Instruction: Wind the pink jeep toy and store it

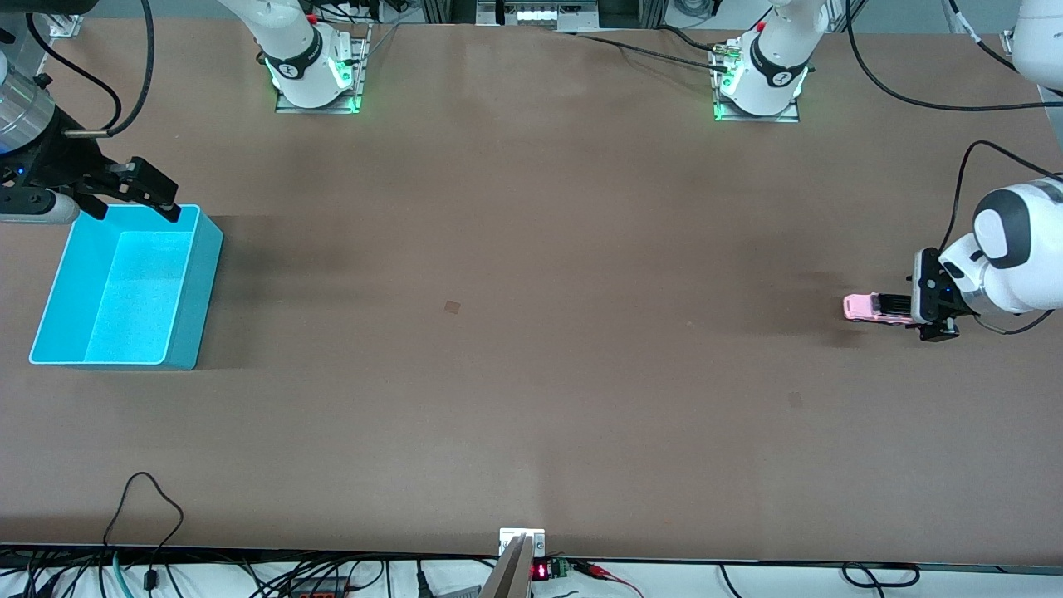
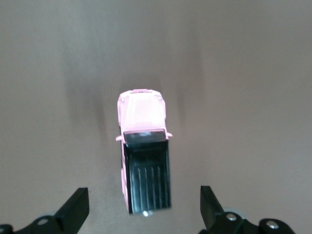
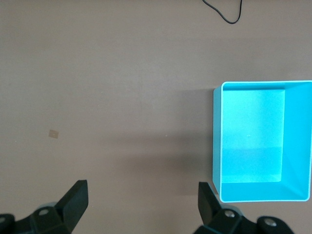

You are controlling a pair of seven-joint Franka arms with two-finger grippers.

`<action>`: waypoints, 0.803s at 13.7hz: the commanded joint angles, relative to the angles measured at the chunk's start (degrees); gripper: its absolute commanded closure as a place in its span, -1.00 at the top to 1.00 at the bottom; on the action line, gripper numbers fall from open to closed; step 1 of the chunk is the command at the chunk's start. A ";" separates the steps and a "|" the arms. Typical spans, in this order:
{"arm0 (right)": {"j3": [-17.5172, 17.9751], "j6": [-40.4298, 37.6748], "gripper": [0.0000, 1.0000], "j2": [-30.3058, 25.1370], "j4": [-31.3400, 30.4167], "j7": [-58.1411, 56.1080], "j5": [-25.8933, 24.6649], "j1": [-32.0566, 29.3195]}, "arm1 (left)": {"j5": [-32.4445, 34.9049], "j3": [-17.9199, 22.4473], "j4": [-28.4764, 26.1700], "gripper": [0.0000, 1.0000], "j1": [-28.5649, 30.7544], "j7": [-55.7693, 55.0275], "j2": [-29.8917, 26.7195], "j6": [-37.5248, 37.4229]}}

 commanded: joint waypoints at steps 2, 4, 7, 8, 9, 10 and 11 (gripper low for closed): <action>0.26 0.01 1.00 -1.04 -0.90 -0.75 0.72 -0.38 | 1.17 -0.30 6.74 1.00 -3.44 -9.02 -1.11 -12.10; 0.26 0.01 1.00 -1.12 -0.90 -0.75 0.72 -0.38 | 1.08 -0.48 10.70 1.00 -5.38 -14.64 -1.11 -19.20; 0.26 0.01 1.00 -1.04 -0.81 -0.75 0.72 -0.38 | 1.08 -4.15 15.71 1.00 -5.82 -27.10 -1.72 -27.56; 0.26 0.01 1.00 -1.04 -0.90 -0.75 0.72 -0.38 | 1.08 -5.39 17.64 1.00 -5.83 -32.55 -1.82 -30.46; 0.26 0.01 1.00 -1.04 -0.90 -0.84 0.72 -0.38 | 1.08 -6.62 19.84 1.00 -5.83 -38.69 -1.82 -34.32; 0.26 -0.07 1.00 -1.04 -0.90 -0.75 0.72 -0.38 | 1.08 -7.94 21.60 1.00 -5.83 -43.89 -1.82 -37.40; 0.26 -0.07 1.00 -1.04 -0.81 -0.84 0.72 -0.38 | 1.08 -9.17 23.27 1.00 -5.83 -48.90 -1.82 -39.96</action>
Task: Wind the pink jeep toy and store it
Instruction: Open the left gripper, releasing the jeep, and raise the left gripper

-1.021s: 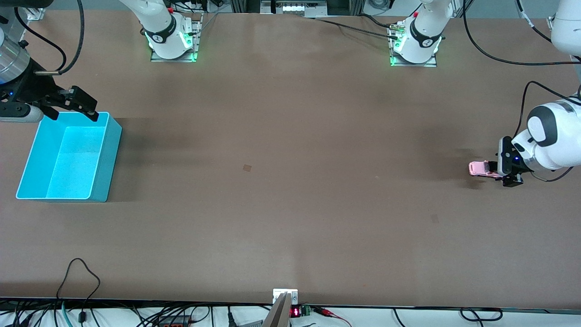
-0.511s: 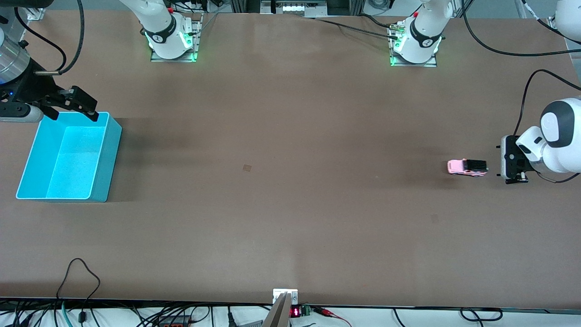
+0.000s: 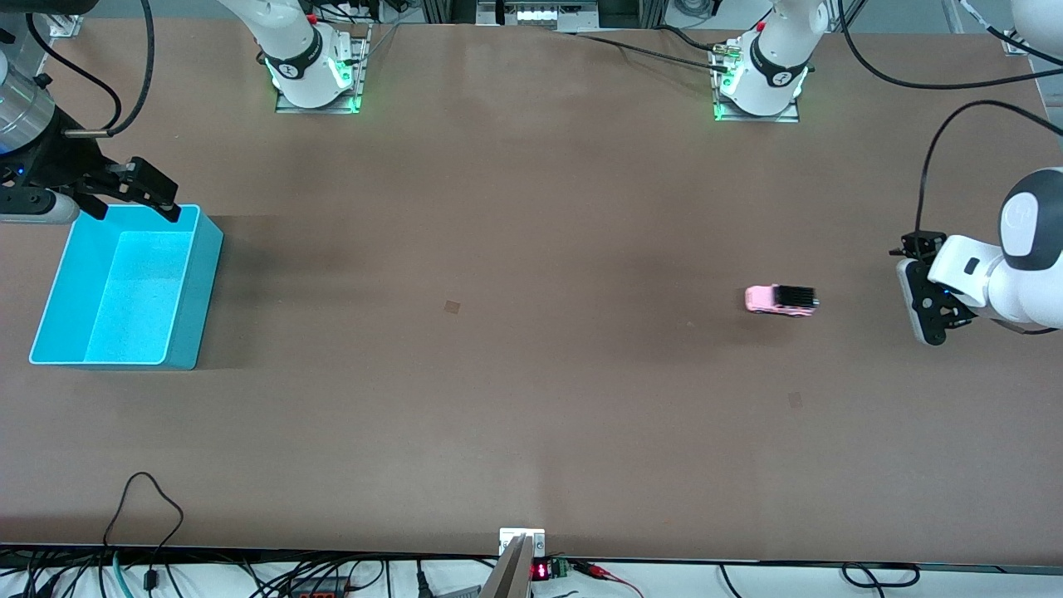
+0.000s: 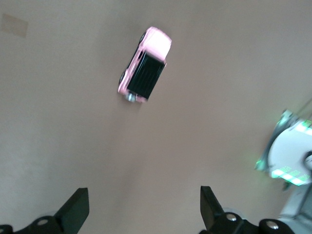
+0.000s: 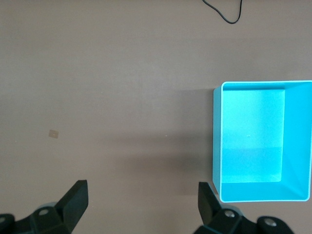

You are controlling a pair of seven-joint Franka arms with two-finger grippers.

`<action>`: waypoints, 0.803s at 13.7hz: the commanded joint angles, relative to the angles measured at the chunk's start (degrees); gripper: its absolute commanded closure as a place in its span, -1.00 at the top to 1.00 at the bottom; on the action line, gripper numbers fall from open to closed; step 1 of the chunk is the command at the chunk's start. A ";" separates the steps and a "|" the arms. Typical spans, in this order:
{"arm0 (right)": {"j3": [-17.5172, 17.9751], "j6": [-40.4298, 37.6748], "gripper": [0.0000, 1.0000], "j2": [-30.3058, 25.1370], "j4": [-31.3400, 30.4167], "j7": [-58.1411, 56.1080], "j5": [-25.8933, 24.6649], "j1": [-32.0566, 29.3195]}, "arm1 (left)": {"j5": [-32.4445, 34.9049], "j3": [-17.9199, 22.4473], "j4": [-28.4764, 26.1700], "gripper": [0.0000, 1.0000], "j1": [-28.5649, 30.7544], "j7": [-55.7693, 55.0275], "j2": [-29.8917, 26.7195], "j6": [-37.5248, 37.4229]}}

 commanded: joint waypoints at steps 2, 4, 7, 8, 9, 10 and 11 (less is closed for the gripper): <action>0.26 -0.07 1.00 -1.04 -0.81 -0.75 0.72 -0.38 | 0.99 -4.41 6.65 1.00 0.31 -16.90 0.05 -8.59; 0.26 -0.07 1.00 -1.04 -0.89 -0.75 0.72 -0.38 | 0.38 -5.38 8.59 1.00 0.22 -23.94 -0.03 -10.54; 0.26 -0.07 1.00 -1.04 -0.89 -0.84 0.72 -0.38 | 0.55 -2.68 8.68 1.00 -4.07 -27.56 -1.87 -10.10; 0.26 0.01 1.00 -1.04 -0.81 -0.84 0.72 -0.47 | 0.20 -1.62 8.51 1.00 -5.30 -31.32 -2.84 -9.93; 0.26 0.02 1.00 -1.04 -0.89 -0.84 0.72 -0.38 | 0.03 -0.74 8.51 1.00 -6.18 -36.06 -3.63 -8.88; 0.26 0.02 1.00 -1.04 -0.89 -0.84 0.72 -0.47 | -0.58 -0.03 7.81 1.00 -7.15 -39.15 -4.94 -6.78; 0.26 0.02 1.00 -1.04 -0.89 -0.84 0.72 -0.38 | -1.72 0.41 6.76 1.00 -7.85 -41.01 -5.83 -5.28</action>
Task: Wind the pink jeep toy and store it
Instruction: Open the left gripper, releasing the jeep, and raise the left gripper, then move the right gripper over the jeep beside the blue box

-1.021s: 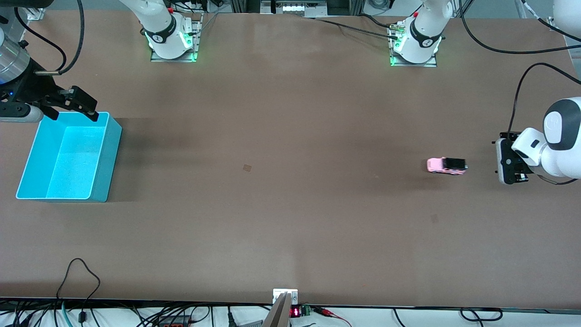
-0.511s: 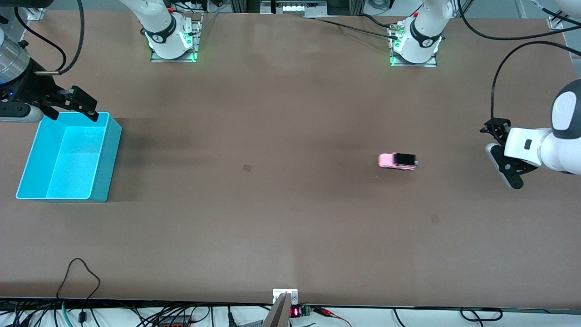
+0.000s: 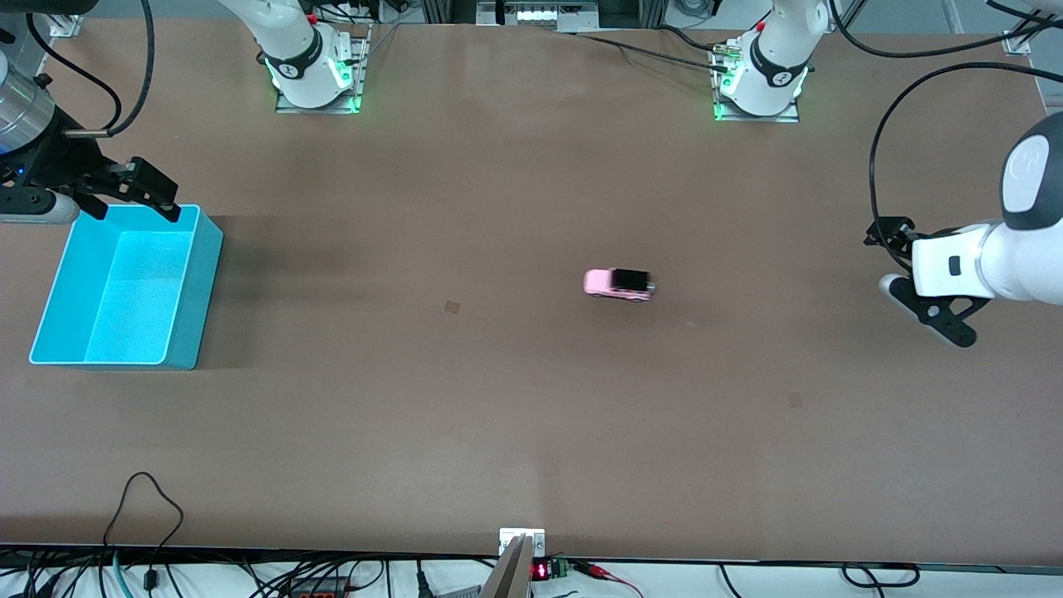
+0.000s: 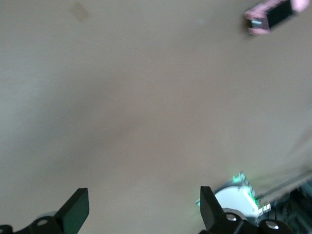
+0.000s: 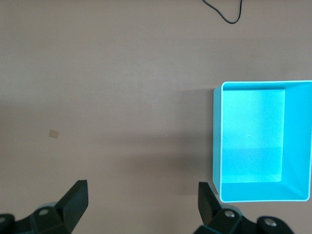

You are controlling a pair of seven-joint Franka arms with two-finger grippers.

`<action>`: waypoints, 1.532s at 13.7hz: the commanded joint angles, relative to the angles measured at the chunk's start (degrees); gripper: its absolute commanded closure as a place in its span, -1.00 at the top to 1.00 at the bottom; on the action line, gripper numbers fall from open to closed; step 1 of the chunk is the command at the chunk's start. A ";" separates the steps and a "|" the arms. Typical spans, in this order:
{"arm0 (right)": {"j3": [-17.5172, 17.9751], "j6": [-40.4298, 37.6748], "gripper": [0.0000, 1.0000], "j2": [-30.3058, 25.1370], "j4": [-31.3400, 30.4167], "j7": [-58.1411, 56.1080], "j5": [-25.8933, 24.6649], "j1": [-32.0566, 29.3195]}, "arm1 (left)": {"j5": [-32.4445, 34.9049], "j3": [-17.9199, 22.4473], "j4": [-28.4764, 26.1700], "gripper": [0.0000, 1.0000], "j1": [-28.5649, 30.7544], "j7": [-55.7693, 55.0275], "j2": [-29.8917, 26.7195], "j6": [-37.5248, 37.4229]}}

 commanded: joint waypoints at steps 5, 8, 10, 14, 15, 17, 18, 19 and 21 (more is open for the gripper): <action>0.17 0.19 1.00 -0.95 -0.80 -0.83 0.80 -0.47 | -6.05 12.39 -8.01 1.00 -9.41 -16.21 -9.83 8.35; -0.09 0.02 1.00 -0.25 -0.62 -0.83 0.80 -0.82 | -5.87 13.38 -14.87 1.00 -10.57 -29.49 -16.69 12.93; -0.18 -0.25 1.00 0.02 -0.62 -0.83 0.80 -0.82 | -5.87 14.77 -16.72 1.00 -12.23 -29.18 -19.33 14.60; -0.09 -0.86 1.00 0.98 -0.62 -1.36 0.80 -0.65 | -6.13 16.98 -20.77 1.00 -14.26 -29.17 -22.15 19.71; -0.09 -2.17 1.00 1.33 -0.54 -1.36 0.72 -0.73 | -6.13 16.98 -21.82 1.00 -14.35 -29.08 -23.02 19.97; -0.09 -3.93 1.00 2.12 -0.54 -3.28 0.72 -0.65 | -6.05 16.98 -22.70 1.00 -14.52 -29.78 -24.17 20.06; -0.01 -5.25 1.00 2.21 -0.54 -5.56 0.72 -0.65 | -6.13 16.98 -23.75 1.00 -14.52 -29.09 -24.87 20.58; 0.08 -7.09 1.00 2.21 -0.54 -8.80 0.72 -0.56 | -6.13 17.50 -24.20 1.00 -14.52 -29.00 -25.23 20.67; 0.08 -8.16 1.00 2.48 -0.97 -17.67 0.72 -0.65 | -5.87 17.51 -23.85 1.00 -14.52 -28.99 -25.32 20.50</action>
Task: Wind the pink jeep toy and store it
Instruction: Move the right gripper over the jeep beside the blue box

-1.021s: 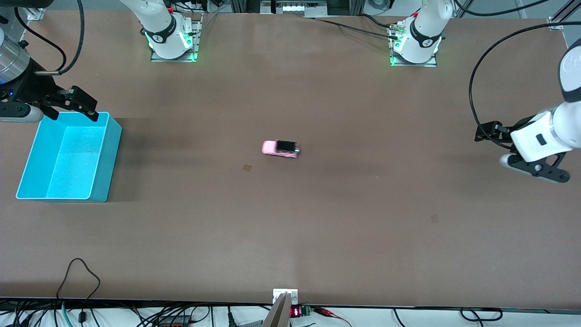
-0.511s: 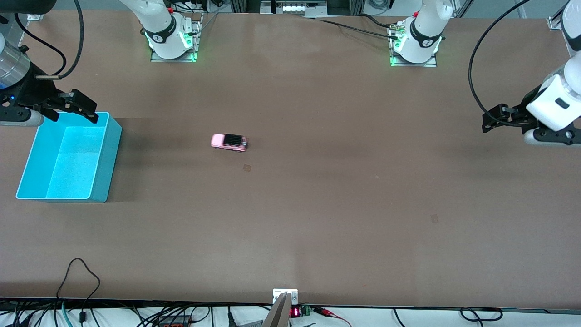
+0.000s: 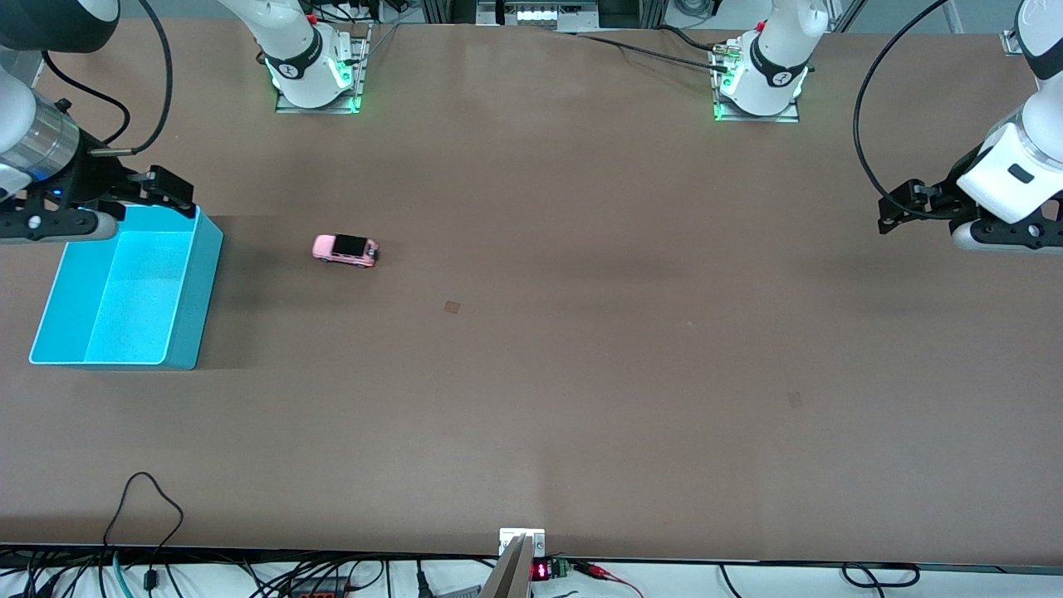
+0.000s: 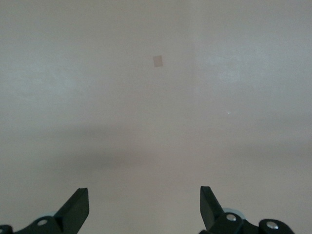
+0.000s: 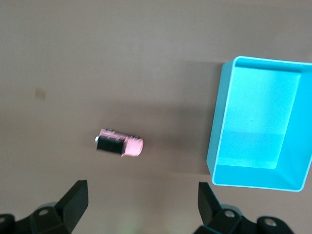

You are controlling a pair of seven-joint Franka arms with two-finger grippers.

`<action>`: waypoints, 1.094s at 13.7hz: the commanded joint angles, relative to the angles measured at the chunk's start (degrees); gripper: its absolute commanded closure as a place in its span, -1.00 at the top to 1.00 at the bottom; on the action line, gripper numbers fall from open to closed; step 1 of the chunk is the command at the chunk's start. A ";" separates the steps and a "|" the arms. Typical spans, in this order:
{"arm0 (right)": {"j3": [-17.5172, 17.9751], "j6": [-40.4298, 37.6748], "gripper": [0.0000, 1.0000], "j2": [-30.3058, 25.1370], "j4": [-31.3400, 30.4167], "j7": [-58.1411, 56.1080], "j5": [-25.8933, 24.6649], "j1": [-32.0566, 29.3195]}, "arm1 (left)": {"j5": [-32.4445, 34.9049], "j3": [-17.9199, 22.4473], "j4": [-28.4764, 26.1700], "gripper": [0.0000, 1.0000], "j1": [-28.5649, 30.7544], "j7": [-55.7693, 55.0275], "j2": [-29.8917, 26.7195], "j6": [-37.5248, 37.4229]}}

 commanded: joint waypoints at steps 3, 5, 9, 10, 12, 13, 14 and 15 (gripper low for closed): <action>0.26 -1.13 1.00 -0.03 -1.53 -15.23 0.72 -0.53 | -0.46 0.71 -0.49 1.00 -0.91 0.00 -1.46 -0.38; 0.08 -0.43 1.00 -0.46 -4.24 -22.77 0.72 -0.71 | -0.38 0.62 0.57 1.00 -1.09 0.00 -1.28 -2.31; -0.18 4.39 1.00 -2.04 -13.46 -40.00 0.72 -1.50 | 0.06 0.18 1.28 1.00 -1.09 -0.09 -1.20 -3.37; -0.18 7.02 1.00 -3.18 -16.79 -42.48 0.72 -1.50 | 0.15 0.09 1.80 1.00 -1.00 0.09 -0.93 -3.54; -0.18 12.29 1.00 -5.29 -24.35 -46.00 0.63 -1.33 | -0.20 0.09 2.24 1.00 -0.57 2.27 -0.93 -4.42; -0.09 15.10 1.00 -5.82 -27.60 -47.93 0.63 -1.15 | -0.20 0.18 3.03 1.00 -0.56 3.50 -0.84 -4.51; -0.09 19.13 1.00 -6.44 -31.73 -50.13 0.63 -1.06 | -0.29 0.09 2.95 1.00 -0.56 3.52 -0.76 -4.60; -0.01 24.66 1.00 -7.40 -36.38 -52.15 0.63 -0.97 | -0.46 0.09 3.47 1.00 -0.65 3.60 0.11 -4.51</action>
